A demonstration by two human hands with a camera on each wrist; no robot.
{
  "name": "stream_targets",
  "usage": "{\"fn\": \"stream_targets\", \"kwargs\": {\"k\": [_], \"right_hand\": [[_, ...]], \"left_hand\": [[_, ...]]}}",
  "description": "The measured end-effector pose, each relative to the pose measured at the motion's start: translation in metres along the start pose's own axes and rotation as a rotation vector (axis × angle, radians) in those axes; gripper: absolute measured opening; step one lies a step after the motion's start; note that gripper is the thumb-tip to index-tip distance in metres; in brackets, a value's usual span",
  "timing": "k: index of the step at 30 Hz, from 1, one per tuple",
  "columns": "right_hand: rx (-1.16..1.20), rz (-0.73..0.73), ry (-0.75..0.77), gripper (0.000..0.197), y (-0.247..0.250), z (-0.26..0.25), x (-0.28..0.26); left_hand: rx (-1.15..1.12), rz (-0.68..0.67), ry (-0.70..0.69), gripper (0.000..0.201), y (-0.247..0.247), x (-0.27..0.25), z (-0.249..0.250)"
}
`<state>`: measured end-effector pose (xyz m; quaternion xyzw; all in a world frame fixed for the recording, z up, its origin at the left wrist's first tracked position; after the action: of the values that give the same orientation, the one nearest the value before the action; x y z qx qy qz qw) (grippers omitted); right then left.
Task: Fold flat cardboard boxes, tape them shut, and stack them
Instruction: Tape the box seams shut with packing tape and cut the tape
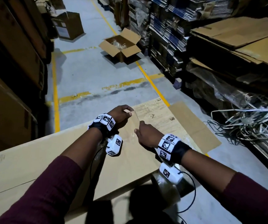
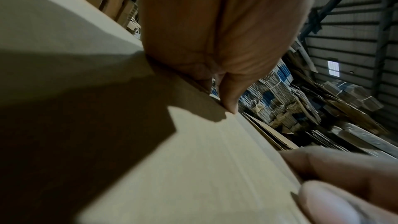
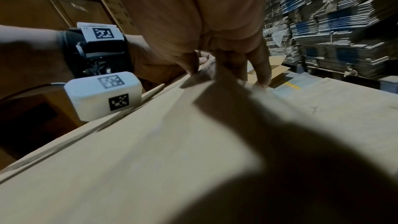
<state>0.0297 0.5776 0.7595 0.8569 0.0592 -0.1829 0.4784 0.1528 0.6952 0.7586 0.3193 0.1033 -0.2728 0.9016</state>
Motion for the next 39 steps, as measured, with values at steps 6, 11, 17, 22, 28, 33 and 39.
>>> {"fn": "stream_targets", "kwargs": {"k": [6, 11, 17, 22, 28, 33, 39], "right_hand": [[-0.083, -0.156, 0.140, 0.048, 0.019, 0.004, 0.024], [-0.182, -0.186, 0.205, 0.037, 0.044, 0.005, 0.040], [-0.215, -0.121, 0.162, 0.047, 0.037, -0.019, 0.058], [-0.203, -0.219, 0.095, 0.055, 0.038, -0.010, 0.058], [-0.181, -0.256, 0.097, 0.068, 0.024, 0.008, 0.039], [-0.276, -0.124, 0.352, 0.114, -0.002, 0.027, -0.016], [-0.506, -0.038, 0.597, 0.149, -0.021, 0.041, -0.070]], "left_hand": [[0.016, 0.000, 0.007, 0.020, 0.013, 0.008, 0.004], [-0.102, -0.013, 0.046, 0.020, 0.007, 0.010, -0.003], [-0.033, 0.001, 0.022, 0.021, 0.009, 0.011, -0.002], [0.084, -0.039, -0.003, 0.025, 0.004, 0.015, 0.003], [0.258, -0.134, -0.026, 0.032, -0.001, 0.015, 0.019], [0.376, -0.198, -0.041, 0.039, -0.001, 0.011, 0.034], [0.545, -0.097, -0.117, 0.040, -0.008, -0.001, 0.035]]}}
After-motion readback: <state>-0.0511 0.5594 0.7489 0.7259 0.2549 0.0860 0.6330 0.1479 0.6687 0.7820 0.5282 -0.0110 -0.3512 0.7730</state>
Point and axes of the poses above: each hand's wrist, its own x-axis towards the middle knuckle, its own y-axis out of the back of the hand, z = x × y, the point moved 4 cm from there along x, towards the middle knuckle, and after that the axes turned 4 degrees about z, right-handed, at the moved point
